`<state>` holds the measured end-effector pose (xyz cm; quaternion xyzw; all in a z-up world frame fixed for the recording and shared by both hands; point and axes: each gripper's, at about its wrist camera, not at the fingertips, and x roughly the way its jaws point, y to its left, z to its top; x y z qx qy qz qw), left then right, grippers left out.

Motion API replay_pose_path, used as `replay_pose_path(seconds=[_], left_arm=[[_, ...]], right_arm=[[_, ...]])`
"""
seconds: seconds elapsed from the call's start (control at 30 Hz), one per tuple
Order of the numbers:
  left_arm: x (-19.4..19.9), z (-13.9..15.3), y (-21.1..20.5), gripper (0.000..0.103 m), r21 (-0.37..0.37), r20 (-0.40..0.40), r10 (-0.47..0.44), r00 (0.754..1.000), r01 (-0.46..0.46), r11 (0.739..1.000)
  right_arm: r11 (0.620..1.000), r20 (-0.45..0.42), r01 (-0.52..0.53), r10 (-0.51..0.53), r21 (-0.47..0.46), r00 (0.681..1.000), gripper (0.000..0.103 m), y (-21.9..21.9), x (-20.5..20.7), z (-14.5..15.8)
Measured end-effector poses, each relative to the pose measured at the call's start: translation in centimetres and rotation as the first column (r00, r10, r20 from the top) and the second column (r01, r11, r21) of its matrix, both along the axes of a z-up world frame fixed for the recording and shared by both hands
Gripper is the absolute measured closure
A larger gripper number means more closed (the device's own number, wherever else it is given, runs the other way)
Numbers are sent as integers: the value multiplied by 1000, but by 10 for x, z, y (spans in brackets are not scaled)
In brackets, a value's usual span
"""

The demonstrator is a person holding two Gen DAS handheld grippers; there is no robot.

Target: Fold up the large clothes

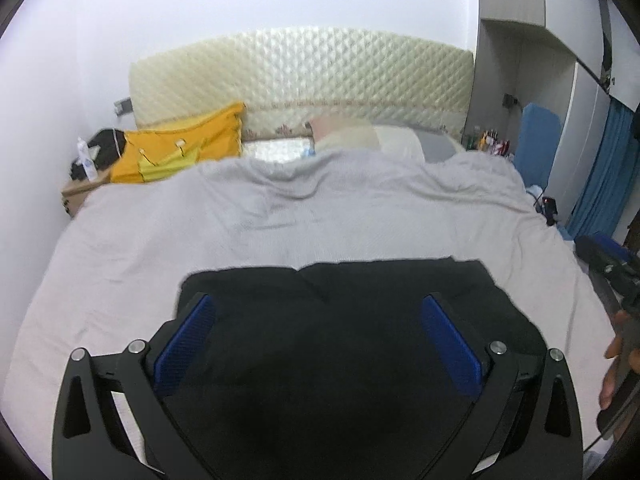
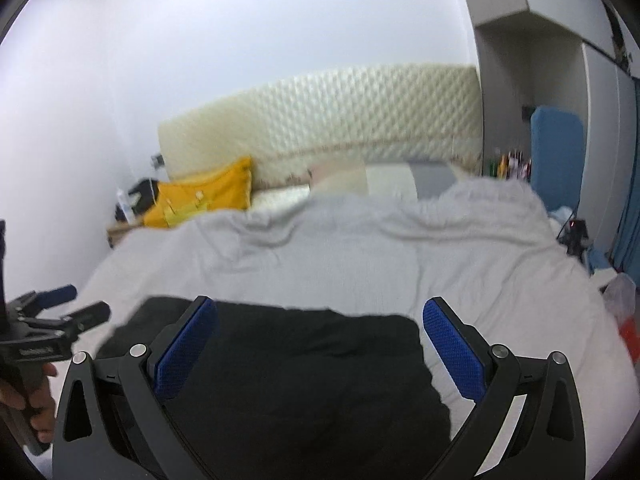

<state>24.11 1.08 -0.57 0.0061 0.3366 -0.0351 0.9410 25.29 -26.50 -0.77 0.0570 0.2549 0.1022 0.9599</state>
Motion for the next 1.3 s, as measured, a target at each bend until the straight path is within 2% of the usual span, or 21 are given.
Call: replay_pose_path(seconds=[0.1, 0.3, 0.53, 0.6, 0.73, 0.97, 1.17, 1.3], left_arm=[[-25, 29, 5, 0, -20, 29, 5, 1000, -4, 1000], [-74, 69, 17, 0, -60, 76, -12, 997, 16, 998], [-125, 98, 35, 0, -92, 135, -3, 991, 16, 996], [-141, 104, 37, 0, -74, 154, 5, 988, 6, 997], [-173, 110, 37, 0, -68, 190, -3, 982, 16, 998], [-224, 107, 33, 0, -84, 251, -35, 967, 58, 995], [-246, 93, 26, 0, -97, 249, -47, 967, 73, 993], [-261, 87, 22, 0, -107, 264, -14, 964, 44, 993]], right_arm=[[1000, 42, 18, -17, -25, 999, 0, -2, -30, 36], [1000, 89, 2, -2, -8, 996, 0, -4, -82, 79], [1000, 152, -25, 26, -6, 988, 0, 2, -131, 110], [999, 182, -35, 34, -3, 983, 0, 6, -149, 116], [998, 221, -56, 51, 17, 974, 0, 10, -182, 119], [995, 254, -97, 92, 10, 963, 0, 21, -228, 102], [997, 285, -79, 73, 8, 956, 0, 21, -259, 83], [997, 272, -79, 70, 19, 960, 0, 22, -271, 67]])
